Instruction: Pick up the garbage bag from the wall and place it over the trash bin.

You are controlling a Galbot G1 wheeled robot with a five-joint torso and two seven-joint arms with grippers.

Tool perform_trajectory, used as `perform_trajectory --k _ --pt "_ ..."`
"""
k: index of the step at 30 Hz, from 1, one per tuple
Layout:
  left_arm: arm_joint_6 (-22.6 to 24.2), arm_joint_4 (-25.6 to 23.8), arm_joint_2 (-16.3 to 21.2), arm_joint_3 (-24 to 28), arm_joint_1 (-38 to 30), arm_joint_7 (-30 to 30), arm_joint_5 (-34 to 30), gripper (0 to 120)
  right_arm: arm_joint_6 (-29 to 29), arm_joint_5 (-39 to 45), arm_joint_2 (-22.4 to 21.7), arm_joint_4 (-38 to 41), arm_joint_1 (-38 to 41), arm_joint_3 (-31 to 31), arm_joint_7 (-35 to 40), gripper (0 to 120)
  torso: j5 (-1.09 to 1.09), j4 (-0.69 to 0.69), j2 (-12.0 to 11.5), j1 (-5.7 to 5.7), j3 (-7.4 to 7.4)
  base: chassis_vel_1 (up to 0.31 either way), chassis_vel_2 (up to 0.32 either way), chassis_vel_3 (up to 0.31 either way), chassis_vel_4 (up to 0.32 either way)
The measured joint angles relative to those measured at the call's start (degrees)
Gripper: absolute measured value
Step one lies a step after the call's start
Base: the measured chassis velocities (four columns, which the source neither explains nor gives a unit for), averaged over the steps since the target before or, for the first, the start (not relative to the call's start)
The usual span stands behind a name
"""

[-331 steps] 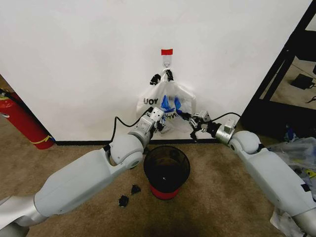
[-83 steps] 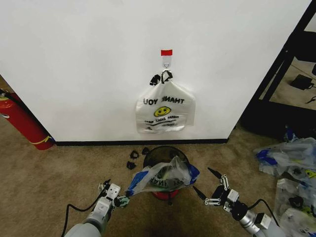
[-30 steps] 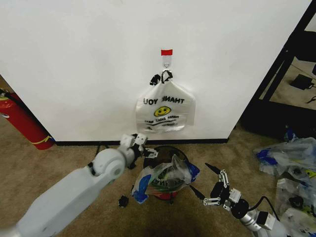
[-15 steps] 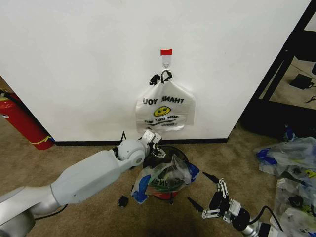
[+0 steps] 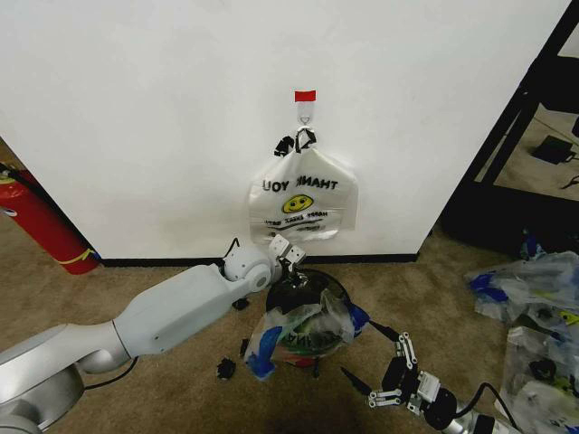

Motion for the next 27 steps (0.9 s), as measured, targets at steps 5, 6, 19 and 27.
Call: perform_trajectory --k 5,6,19,27 --pt "0.0 -1.6 1.3 -1.1 0.7 -2.1 -0.2 8 0.0 0.0 0.2 -0.2 0.2 -0.5 0.0 100 -0.01 0.00 0.0 0.00 0.00 0.000 0.000 0.000 0.000" --pt "0.0 -1.6 1.3 -1.1 0.7 -2.1 -0.2 8 0.0 0.0 0.2 -0.2 0.2 -0.5 0.0 100 -0.01 0.00 0.0 0.00 0.00 0.000 0.000 0.000 0.000" --pt "-0.1 -23.9 2.0 -29.9 25.6 -33.0 -24.1 3 -1.4 1.3 -1.2 0.4 1.9 -1.9 4.6 100 0.00 0.00 0.0 -0.01 -0.01 0.000 0.000 0.000 0.000" --pt "-1.4 -29.9 -2.9 -41.5 41.0 -36.1 -21.5 3 -4.0 1.1 -2.4 2.6 1.8 -2.2 14.4 100 0.01 0.01 0.0 -0.01 -0.01 0.000 0.000 0.000 0.000"
